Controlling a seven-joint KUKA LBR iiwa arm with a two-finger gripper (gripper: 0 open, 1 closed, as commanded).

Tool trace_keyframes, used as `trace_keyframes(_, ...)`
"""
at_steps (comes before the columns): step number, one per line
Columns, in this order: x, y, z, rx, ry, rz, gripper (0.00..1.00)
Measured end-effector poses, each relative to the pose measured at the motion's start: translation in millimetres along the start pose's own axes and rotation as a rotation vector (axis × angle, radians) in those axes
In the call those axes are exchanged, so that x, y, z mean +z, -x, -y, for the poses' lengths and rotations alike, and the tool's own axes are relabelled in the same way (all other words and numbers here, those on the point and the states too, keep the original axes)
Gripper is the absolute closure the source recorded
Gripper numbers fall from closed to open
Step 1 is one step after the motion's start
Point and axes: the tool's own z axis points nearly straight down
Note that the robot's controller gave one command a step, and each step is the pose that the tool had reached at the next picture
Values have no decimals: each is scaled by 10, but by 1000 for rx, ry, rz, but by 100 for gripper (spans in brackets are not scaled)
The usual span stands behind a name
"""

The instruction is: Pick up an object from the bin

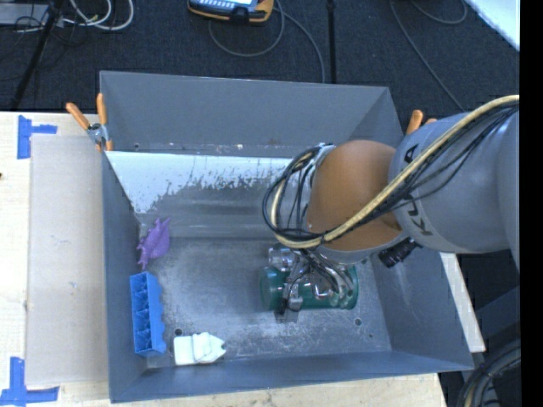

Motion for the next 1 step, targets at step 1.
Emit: trace_keyframes(1,-49,80,62,33,4,43,100)
